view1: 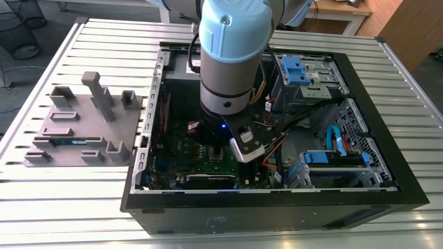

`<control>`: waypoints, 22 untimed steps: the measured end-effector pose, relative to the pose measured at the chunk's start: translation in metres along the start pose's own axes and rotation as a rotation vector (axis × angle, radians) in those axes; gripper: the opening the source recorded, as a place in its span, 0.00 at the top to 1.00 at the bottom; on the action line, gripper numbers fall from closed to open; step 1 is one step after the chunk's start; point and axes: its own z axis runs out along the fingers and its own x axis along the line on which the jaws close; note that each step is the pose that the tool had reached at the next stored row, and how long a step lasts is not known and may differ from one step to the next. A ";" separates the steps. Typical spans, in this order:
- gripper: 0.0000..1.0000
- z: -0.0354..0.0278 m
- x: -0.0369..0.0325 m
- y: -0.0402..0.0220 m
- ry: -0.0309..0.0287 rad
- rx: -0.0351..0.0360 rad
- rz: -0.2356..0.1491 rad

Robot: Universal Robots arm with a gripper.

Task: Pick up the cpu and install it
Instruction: 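Place the cpu into insertion slot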

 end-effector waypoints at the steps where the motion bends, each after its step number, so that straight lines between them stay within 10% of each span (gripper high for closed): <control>1: 0.89 -0.0013 0.0000 0.0001 0.0000 0.0001 0.000; 22: 0.89 -0.0072 0.0000 0.0003 -0.0006 0.0000 0.013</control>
